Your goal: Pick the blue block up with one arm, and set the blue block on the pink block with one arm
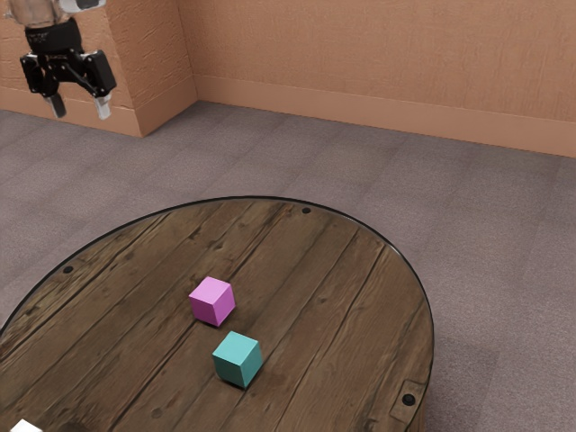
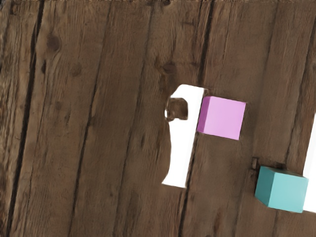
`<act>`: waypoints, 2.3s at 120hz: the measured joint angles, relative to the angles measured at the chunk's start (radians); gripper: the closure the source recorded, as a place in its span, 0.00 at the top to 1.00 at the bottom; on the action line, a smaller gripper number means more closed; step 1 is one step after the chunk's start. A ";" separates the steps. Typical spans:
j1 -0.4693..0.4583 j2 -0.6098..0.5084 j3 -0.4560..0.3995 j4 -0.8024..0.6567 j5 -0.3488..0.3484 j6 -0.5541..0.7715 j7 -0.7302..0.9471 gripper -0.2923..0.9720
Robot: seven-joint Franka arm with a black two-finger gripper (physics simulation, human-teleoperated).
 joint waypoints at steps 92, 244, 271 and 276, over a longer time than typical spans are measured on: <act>-0.417 -0.108 -0.098 -0.921 0.002 0.773 -0.280 0.74; -0.412 0.131 -0.098 -0.971 -0.038 1.040 -0.285 0.69; -0.413 0.133 -0.098 -0.969 -0.033 1.047 -0.272 0.55; -0.412 0.133 -0.098 -0.969 -0.031 1.047 -0.272 0.54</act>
